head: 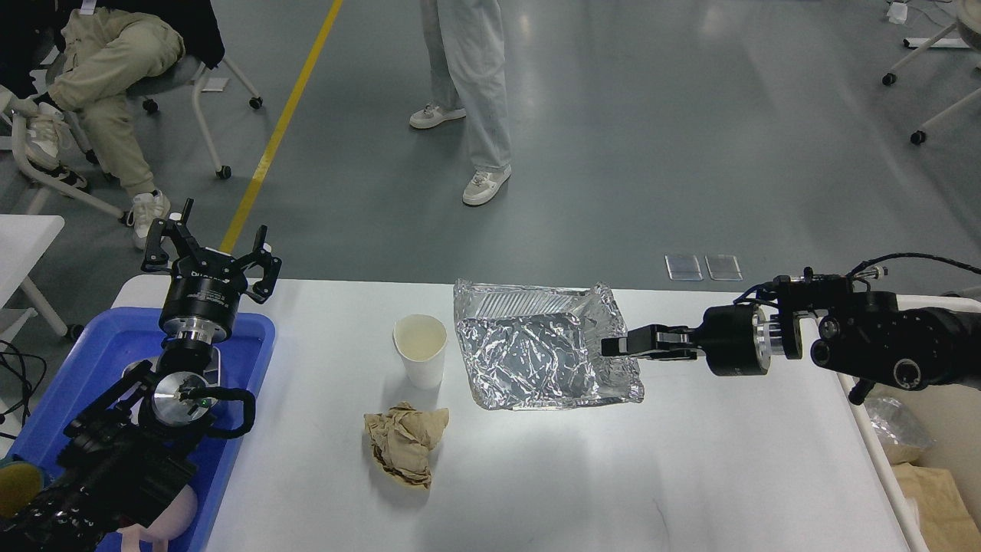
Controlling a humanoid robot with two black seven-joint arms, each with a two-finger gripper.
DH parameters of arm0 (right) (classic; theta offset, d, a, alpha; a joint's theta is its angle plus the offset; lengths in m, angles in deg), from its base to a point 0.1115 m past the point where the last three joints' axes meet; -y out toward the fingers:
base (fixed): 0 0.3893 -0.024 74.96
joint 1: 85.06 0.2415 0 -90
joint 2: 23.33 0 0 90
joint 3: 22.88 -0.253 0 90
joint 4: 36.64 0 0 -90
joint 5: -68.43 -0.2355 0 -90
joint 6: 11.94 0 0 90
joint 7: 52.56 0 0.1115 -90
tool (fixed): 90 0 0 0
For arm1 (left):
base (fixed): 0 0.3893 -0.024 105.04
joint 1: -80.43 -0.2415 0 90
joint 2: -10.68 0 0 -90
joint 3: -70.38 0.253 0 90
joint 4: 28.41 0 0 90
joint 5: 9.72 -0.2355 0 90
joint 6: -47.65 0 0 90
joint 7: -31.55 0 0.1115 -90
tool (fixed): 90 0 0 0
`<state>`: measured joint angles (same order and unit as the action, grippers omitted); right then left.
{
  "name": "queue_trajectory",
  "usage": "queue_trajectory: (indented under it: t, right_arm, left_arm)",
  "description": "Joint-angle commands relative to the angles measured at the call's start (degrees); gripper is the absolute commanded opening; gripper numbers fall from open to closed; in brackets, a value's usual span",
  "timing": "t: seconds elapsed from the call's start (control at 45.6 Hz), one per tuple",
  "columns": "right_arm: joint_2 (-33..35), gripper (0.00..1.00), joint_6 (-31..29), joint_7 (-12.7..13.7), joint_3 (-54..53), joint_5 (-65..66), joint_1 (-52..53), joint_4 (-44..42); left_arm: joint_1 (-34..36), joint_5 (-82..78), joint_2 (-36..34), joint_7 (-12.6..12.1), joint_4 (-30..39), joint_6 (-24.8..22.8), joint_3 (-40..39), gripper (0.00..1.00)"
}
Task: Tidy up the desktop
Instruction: 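Lift the foil tray and drag it toward the paper cup, then hold the foil tray with the right gripper while raising the left arm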
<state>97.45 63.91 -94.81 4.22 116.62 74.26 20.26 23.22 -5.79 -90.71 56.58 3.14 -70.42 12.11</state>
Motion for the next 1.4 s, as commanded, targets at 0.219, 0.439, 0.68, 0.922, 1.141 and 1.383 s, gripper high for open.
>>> queue_trajectory:
  t: [0.219, 0.439, 0.68, 0.922, 1.141, 1.383]
  right_arm:
    - [0.07, 0.0, 0.0, -0.02, 0.06, -0.11, 0.02, -0.21]
    - [-0.02, 0.0, 0.0, 0.06, 0.06, -0.11, -0.07, -0.3]
    - [0.07, 0.0, 0.0, -0.02, 1.46, -0.02, 0.11, -0.12]
    - [0.51, 0.0, 0.0, -0.02, 1.64, -0.02, 0.2, -0.03]
    - [0.68, 0.0, -0.27, 0.07, 2.08, -0.11, 0.9, 0.32]
    - [0.16, 0.0, -0.09, -0.02, 3.13, -0.11, 0.99, 0.14]
  left_arm:
    - [-0.72, -3.83, -0.65, -4.72, 0.88, 0.47, 0.0, 0.96]
    - [-0.63, -10.0, -2.5, -3.84, 1.85, 5.31, -0.09, 0.96]
    - [0.95, -10.35, -0.57, -3.4, 1.41, 1.71, -0.18, 0.97]
    - [3.06, -18.69, 1.54, -1.91, 1.93, 9.33, 0.26, 0.96]
    - [3.59, -23.35, 5.68, 13.89, 5.89, 23.06, 1.49, 0.96]
    - [7.62, -23.97, 4.54, 6.21, 6.5, 16.74, 10.7, 0.97]
